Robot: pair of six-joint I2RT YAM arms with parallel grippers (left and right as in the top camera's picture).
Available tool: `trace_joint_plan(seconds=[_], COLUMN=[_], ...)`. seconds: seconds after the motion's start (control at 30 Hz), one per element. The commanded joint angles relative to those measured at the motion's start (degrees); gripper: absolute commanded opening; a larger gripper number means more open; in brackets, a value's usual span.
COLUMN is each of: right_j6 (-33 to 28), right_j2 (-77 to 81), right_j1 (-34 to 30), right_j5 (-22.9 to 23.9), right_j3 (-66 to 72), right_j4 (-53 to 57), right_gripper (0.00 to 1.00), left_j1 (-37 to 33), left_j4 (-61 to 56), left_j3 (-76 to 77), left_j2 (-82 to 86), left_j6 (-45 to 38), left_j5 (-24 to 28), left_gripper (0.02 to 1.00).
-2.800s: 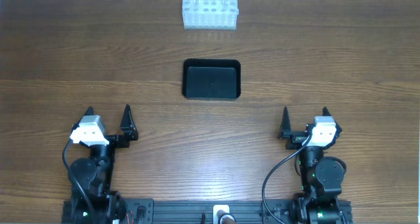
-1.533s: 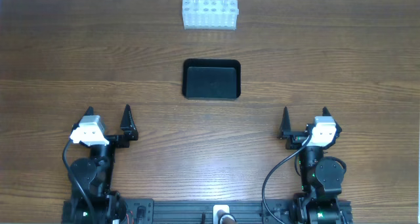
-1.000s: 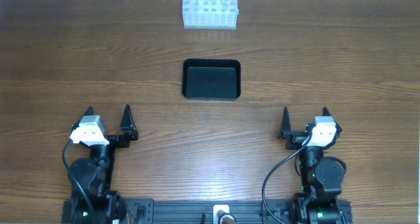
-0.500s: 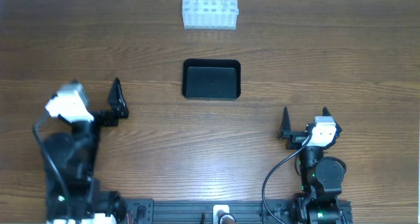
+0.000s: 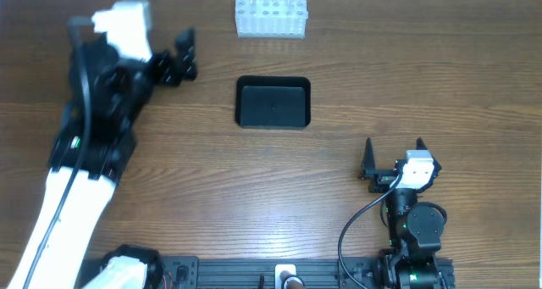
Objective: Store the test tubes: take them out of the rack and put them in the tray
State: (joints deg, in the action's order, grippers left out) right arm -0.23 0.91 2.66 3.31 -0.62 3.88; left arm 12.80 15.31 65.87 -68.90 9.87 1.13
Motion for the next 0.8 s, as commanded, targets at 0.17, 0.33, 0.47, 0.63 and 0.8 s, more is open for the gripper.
trace_joint_plan(seconds=[0.17, 0.33, 0.47, 0.63, 0.8], right_j6=[-0.2, -0.2, -0.2, -0.2, -0.2], right_j2=[-0.6, -0.6, -0.6, -0.6, -0.6], right_j1=[-0.4, -0.4, -0.4, -0.4, -0.4], right_j5=[-0.3, -0.3, -0.3, -0.3, -0.3], right_j3=[0.3, 0.3, 0.3, 0.3, 0.3], right_j4=[0.2, 0.2, 0.2, 0.2, 0.2], right_gripper=[0.993, 0.993, 0.993, 0.991, 0.993], left_j1=[6.0, 6.8, 7.0, 7.1, 7.1], left_j4=[-0.5, -0.4, 0.4, 1.7, 1.7], left_j3=[13.1, 21.0, 28.2, 34.9, 37.1], left_j2=[-21.6, -33.2, -41.2, -48.6, -52.7], left_j6=[1.3, 2.8, 2.8, 2.8, 2.7], left_j5=[0.3, 0.3, 0.3, -0.6, -0.6], left_gripper=[0.998, 0.996, 0.993, 0.993, 0.985])
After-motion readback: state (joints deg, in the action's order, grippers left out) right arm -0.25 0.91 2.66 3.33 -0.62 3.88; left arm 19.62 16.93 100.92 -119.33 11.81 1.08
